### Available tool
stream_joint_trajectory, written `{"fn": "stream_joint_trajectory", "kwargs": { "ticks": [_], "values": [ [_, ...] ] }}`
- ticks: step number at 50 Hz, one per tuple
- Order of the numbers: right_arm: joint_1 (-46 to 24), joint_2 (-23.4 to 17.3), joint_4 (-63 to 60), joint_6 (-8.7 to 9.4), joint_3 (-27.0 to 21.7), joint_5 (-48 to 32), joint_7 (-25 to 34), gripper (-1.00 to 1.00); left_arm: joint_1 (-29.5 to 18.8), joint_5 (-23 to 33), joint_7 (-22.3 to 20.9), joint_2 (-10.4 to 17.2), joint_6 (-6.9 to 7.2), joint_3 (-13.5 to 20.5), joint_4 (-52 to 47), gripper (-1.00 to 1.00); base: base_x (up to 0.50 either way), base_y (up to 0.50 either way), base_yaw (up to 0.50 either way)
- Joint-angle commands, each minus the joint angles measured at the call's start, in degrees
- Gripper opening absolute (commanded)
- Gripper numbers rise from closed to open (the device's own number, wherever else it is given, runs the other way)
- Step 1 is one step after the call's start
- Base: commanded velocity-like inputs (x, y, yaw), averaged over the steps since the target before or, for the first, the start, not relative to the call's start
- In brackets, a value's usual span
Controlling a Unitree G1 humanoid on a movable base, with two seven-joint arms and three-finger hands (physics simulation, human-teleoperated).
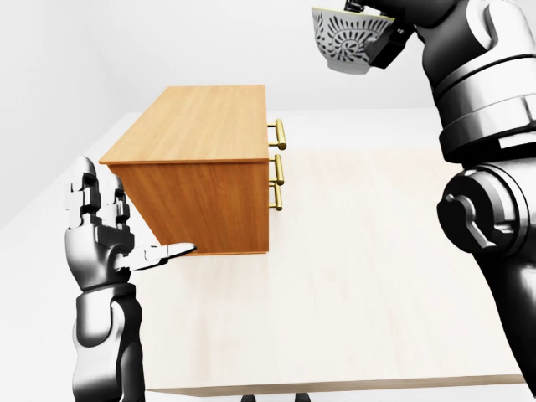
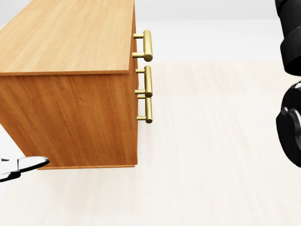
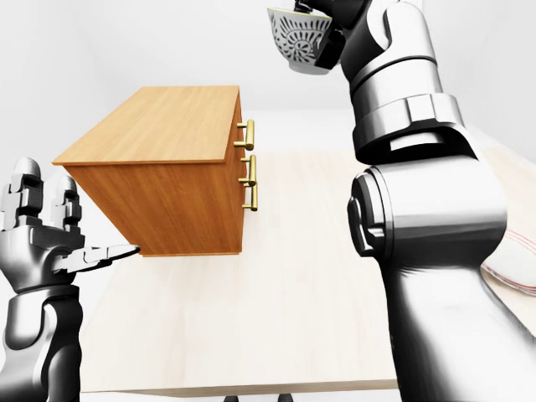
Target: Put the bowl on top of the cabinet.
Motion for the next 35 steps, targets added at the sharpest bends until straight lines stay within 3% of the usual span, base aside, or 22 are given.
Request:
{"fn": "stream_joint_trajectory", "kwargs": {
  "ticks": [1, 22, 35],
  "values": [
    [-2.2, 7.2, 4.9, 0.0, 1.6, -2.5, -2.0, -1.0, -0.2, 0.5, -0.1, -0.7, 0.0, -1.4, 5.1, 1.0, 0.0, 0.0, 0.0],
    [-2.0, 17.9, 4.9, 0.0, 2.4, 0.6, -4.6, -1.0, -0.1, 0.7, -0.4, -1.0, 0.0, -1.7, 5.4, 1.0, 0.0, 0.0, 0.0],
    [-2.2, 21.1, 4.8, 0.0, 2.7, 2.8, -5.6, -1.0, 0.1, 0.8, -0.3, -1.1, 0.0, -1.9, 4.8, 1.0, 0.0, 0.0, 0.0]
  ]
}}
